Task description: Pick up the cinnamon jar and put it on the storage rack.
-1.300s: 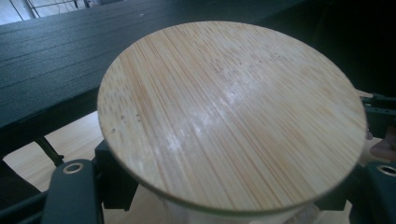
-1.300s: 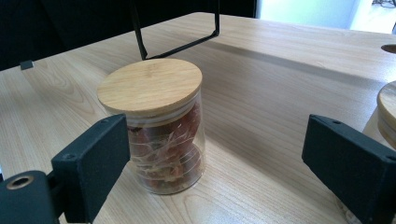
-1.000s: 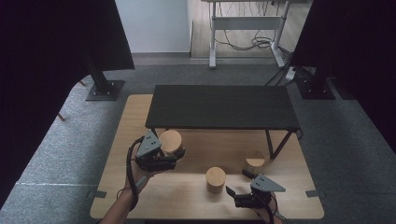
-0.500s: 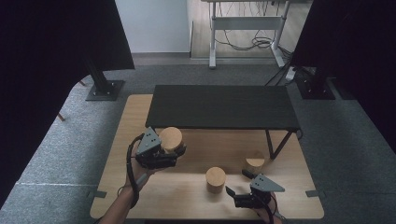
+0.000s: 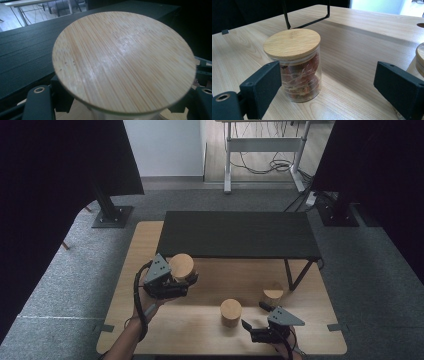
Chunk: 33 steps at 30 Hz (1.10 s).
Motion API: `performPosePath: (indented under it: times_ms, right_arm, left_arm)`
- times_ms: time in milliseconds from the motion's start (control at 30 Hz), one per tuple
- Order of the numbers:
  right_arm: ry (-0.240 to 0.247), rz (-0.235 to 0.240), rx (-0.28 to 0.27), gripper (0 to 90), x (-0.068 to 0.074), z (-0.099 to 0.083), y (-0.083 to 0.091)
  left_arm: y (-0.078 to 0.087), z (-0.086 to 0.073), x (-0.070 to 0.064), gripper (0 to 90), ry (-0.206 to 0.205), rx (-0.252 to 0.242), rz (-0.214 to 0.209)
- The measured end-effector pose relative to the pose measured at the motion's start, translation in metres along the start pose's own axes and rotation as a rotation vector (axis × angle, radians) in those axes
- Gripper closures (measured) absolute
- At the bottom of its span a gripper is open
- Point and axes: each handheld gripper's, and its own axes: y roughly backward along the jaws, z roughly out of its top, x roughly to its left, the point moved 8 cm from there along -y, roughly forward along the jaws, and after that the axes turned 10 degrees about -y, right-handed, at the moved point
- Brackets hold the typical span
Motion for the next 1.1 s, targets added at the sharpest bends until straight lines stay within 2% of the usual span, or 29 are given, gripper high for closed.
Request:
performPosePath:
  times_ms: [233, 1100]
  right_arm:
    - [0.004, -0.003, 0.0, 7.1, 0.0, 0.0, 0.0]
    - [0.01, -0.009, -0.001, 7.1, -0.001, 0.0, 0.001]
  left_arm:
    - [0.0, 0.003, 0.001, 25.5, -0.001, 0.002, -0.008]
    - [0.001, 0.018, 0.009, 25.5, -0.017, -0.005, 0.009]
